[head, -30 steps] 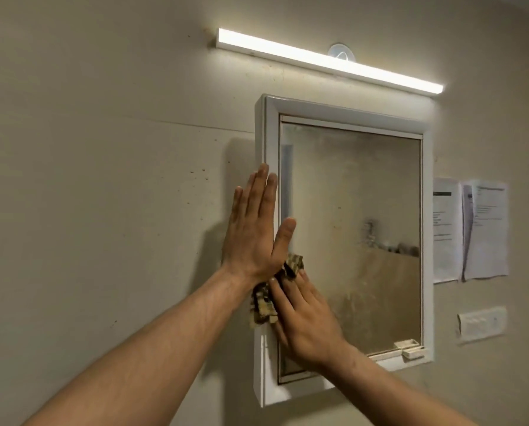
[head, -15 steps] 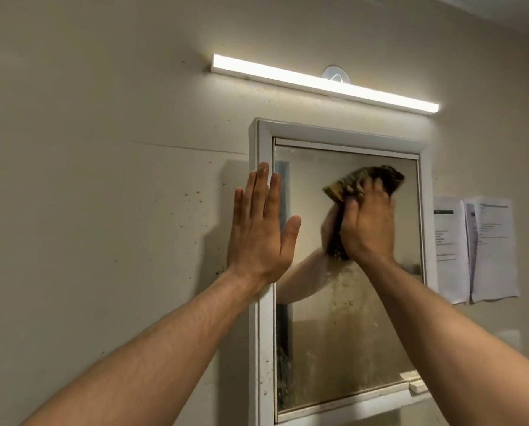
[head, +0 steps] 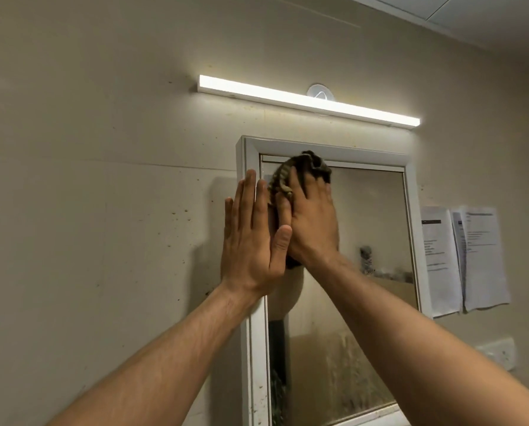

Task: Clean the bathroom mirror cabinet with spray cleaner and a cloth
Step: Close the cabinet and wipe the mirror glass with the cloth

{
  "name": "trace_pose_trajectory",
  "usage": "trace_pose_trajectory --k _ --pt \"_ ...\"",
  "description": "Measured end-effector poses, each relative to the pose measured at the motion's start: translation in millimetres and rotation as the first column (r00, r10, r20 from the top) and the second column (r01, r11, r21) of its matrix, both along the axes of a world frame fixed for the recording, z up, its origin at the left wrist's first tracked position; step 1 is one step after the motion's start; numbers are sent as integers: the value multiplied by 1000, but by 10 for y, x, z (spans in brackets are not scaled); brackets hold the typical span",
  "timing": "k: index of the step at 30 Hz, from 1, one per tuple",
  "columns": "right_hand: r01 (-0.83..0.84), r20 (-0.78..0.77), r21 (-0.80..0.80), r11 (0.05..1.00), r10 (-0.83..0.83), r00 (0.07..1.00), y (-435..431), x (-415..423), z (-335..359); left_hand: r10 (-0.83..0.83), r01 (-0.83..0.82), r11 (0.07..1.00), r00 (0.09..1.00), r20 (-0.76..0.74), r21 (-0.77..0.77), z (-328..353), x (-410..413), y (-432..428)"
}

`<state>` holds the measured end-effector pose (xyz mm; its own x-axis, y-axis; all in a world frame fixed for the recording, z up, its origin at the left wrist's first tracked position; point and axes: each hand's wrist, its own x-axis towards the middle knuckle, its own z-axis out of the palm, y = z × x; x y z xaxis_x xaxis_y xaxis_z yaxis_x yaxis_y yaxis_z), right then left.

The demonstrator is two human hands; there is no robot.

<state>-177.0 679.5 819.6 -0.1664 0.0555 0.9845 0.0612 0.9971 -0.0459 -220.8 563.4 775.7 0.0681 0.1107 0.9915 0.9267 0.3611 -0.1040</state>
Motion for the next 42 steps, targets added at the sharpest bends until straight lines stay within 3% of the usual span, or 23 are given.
trace_pose_trajectory --k 2,5,7,9,11,13,15,16,17,19,21,22,24,26,28,33,37,39,42 --pt "-60 0 181 982 61 998 -107 -23 -97 -6 6 1000 1000 -10 22 -10 -3 7" --pt "-226 -74 318 921 262 962 -99 -5 -372 -2 2 999 1000 -18 38 -25 1 5" --pt "-209 -112 411 887 276 954 -10 45 -532 4 -3 1000 999 -34 24 -34 -9 -1" --pt "-192 -57 425 885 238 970 93 145 -554 22 -22 1000 999 -48 12 -35 -29 -8" --pt "-185 2 248 951 190 982 142 303 -392 27 -27 1000 999 -40 -3 -25 -42 -14" --pt "-265 65 -76 961 270 961 213 469 -120 24 -24 1000 999 -27 -19 -25 -45 -18" --pt "-446 116 -435 782 540 834 306 659 225 27 -28 999 999 -23 -22 -30 -44 -16" --pt "-468 121 -537 702 613 781 367 751 371 28 -29 999 999 -25 -19 -32 -42 -14" --pt "-435 159 -586 684 623 765 416 844 469 28 -28 1000 999 -26 -14 -40 -40 -9" --pt "-266 311 -569 778 503 807 513 956 547 19 -19 1000 999 -30 -9 -42 -52 -5" --pt "-50 405 -444 895 250 880 638 986 527 9 -9 1000 999 -37 -12 -38 -79 -1" --pt "17 348 -399 917 134 928 697 1001 498 5 -6 1000 999 -41 -13 -37 -92 5" --pt "80 62 -416 906 -60 996 788 1025 460 -3 3 1000 999 -42 -15 -33 -113 12" --pt "35 -225 -520 853 -177 958 798 974 429 -17 17 1000 999 -47 -21 -42 -141 18" --pt "-40 -351 -557 829 -192 917 686 804 421 -27 27 999 999 -47 -18 -40 -145 24" --pt "-92 -160 -283 955 47 986 3 108 119 -26 26 1000 1000 -2 -8 -49 -90 18" --pt "-240 -13 3 971 240 971 -132 -26 -224 9 -10 1000 1000 -22 -13 -50 -55 -3" --pt "-246 127 236 940 221 967 134 83 -329 9 -10 1000 999 -34 -25 -47 -56 -9" --pt "-77 228 557 827 -64 972 628 291 -335 33 -34 999 999 -23 -27 -39 -50 -14"
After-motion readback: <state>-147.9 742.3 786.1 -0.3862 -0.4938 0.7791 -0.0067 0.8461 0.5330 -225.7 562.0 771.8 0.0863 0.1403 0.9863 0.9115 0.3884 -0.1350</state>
